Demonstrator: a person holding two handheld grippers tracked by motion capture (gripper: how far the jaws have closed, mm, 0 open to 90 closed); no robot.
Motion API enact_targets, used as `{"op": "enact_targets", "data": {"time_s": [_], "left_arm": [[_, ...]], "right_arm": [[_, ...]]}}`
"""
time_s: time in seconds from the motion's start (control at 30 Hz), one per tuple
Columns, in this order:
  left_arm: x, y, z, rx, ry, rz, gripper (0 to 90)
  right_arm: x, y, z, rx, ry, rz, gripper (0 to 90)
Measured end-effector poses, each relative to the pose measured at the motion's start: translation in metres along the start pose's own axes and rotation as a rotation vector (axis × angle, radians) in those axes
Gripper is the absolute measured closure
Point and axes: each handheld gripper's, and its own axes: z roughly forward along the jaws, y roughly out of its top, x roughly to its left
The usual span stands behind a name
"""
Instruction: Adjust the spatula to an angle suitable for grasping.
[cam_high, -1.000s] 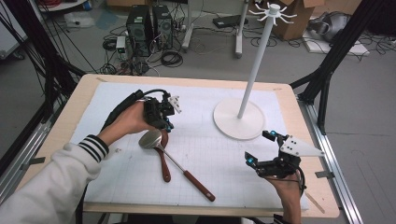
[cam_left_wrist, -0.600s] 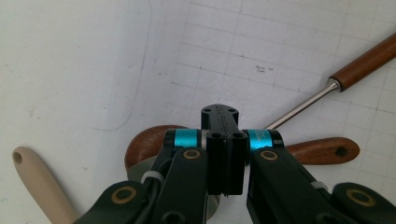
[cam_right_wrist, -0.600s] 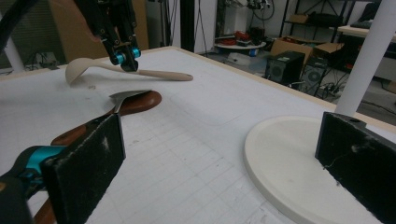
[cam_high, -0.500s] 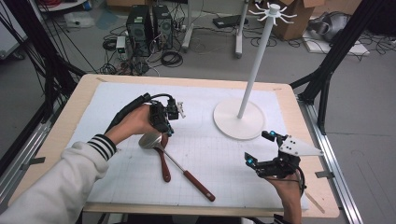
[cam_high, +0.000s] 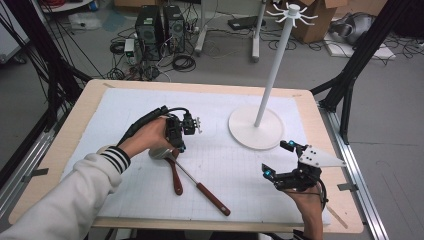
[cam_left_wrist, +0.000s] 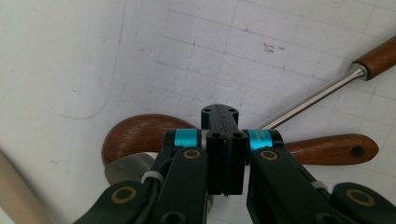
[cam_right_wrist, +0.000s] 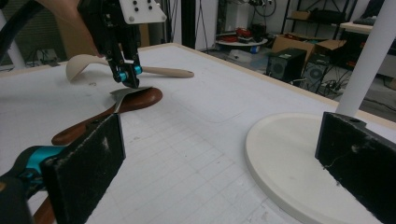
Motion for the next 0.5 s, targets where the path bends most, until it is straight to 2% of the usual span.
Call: {"op": "enact_targets", "data": {"time_s": [0.23, 0.4, 0.5], "left_arm": [[0.0, -0.001, 0.009, 0.037, 0.005, -0.023, 89.6], [-0.001, 0.0, 0.012, 0.053, 0.01, -0.011, 89.6], [0.001, -0.001, 0.013, 0.064, 0.013, -0.018, 89.6]], "right_arm": [[0.0, 0.0, 0.0, 0.0, 0.001, 0.003, 0.5], [0.0, 0.0, 0.0, -0.003, -0.001, 0.0, 0.5], [0.0, 0.0, 0.0, -0.002, -0.001, 0.001, 0.5]]}}
